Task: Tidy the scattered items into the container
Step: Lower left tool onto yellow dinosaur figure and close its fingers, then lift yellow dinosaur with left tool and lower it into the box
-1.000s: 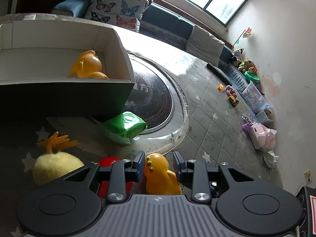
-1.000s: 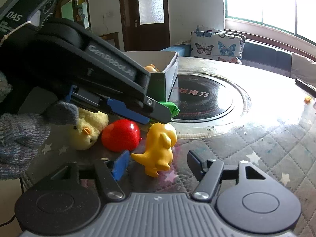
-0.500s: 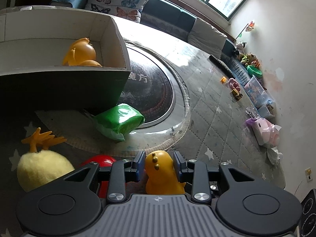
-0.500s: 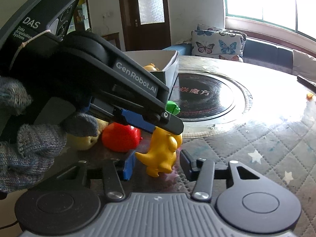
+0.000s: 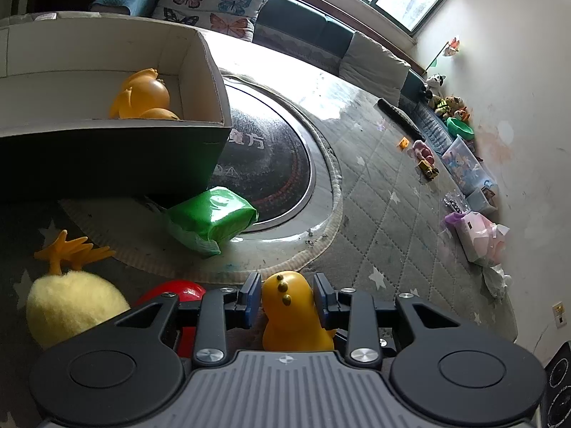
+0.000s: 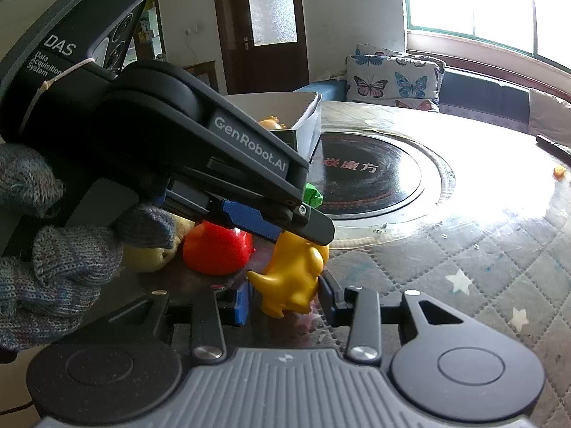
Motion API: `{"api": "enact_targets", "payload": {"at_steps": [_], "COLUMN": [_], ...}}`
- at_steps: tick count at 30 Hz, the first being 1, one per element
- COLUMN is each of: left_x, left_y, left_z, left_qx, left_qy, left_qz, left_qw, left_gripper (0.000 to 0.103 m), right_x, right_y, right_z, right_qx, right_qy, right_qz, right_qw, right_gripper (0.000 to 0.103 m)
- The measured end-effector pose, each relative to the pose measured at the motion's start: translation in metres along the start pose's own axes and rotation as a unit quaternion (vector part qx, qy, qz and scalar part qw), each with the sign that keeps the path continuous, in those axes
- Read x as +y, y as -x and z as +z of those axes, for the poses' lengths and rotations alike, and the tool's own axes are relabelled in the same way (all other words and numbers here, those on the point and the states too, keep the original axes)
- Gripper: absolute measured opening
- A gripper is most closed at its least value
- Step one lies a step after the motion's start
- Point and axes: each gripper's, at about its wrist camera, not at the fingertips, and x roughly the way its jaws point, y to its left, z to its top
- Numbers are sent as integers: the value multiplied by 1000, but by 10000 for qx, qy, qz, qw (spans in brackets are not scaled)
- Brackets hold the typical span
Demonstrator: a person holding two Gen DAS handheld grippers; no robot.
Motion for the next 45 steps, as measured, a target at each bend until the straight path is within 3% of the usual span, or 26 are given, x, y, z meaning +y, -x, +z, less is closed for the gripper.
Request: {"api": "enact_targets", "payload": {"at_steps": [14,21,30,37,45], "left_x": [1,-2,10,39,90], "left_y": [-5,9,52,72,61], "left_z": [0,4,36,80,119], "left_qx": [134,-96,-845,-1271,-1171], "left_qy": [53,-11,27,223,662], "left_qz": [-38,-6,198,495,668], "left_qw": [9999,10000,9962,9904,9887], "left_gripper": [35,35,35,35,34], "right_x": [2,7,28,52,71], "right_y": [-1,2,-5,-41,-100], "right_z": [-1,6,53,103,139], "right_qx": [33,-40,-391,-593,-313], "right_qy": [40,248,915,1269,1281], "right_qz": [-33,-18,184,479,798], "right_qw": [10000,9997,9949,9890,9880], "right_gripper": [38,37,37,37,37]}}
